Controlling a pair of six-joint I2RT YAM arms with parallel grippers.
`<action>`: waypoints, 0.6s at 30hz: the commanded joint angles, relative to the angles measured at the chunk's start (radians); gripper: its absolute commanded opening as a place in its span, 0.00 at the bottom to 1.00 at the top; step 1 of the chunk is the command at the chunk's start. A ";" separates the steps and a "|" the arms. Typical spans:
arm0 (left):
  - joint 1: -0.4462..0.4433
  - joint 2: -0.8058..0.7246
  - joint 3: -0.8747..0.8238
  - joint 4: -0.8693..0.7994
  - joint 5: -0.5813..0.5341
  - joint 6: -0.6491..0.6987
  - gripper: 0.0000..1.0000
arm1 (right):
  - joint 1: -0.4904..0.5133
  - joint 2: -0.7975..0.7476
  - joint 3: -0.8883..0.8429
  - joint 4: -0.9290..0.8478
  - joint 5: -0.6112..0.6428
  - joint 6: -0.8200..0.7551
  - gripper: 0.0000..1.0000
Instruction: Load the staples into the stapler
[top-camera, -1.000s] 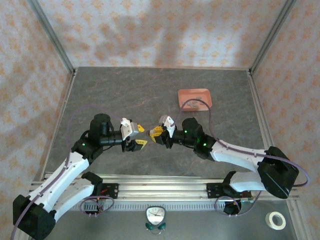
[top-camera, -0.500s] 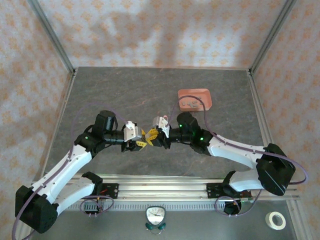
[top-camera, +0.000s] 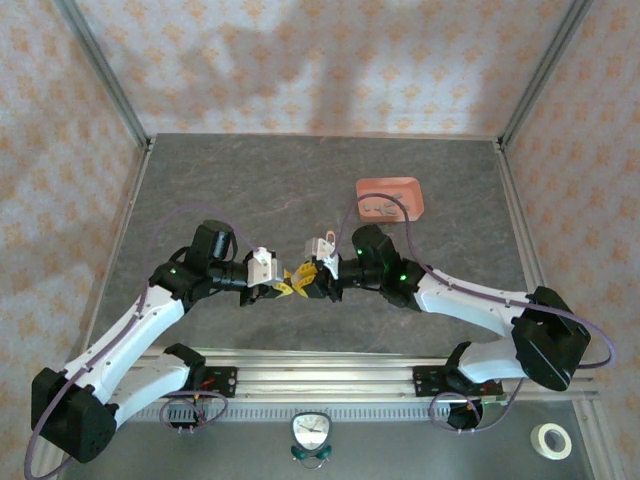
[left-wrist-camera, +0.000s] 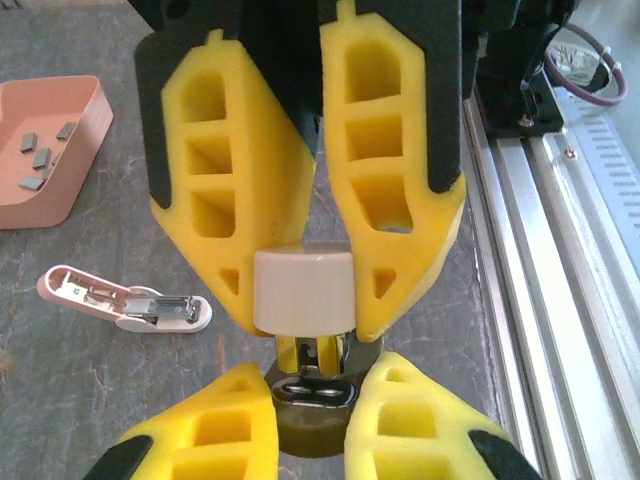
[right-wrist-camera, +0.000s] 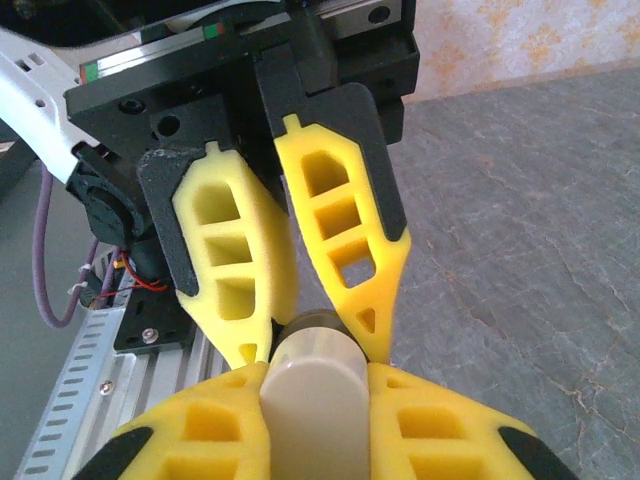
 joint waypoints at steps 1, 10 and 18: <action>-0.005 0.000 0.032 -0.072 -0.023 0.018 0.04 | -0.019 -0.052 0.003 0.056 0.048 0.009 0.22; -0.006 0.057 0.139 -0.212 -0.136 -0.019 0.00 | -0.019 -0.082 -0.012 0.021 0.143 0.165 0.52; -0.005 0.077 0.195 -0.293 -0.227 -0.022 0.00 | 0.012 -0.091 0.024 -0.066 0.238 0.339 0.62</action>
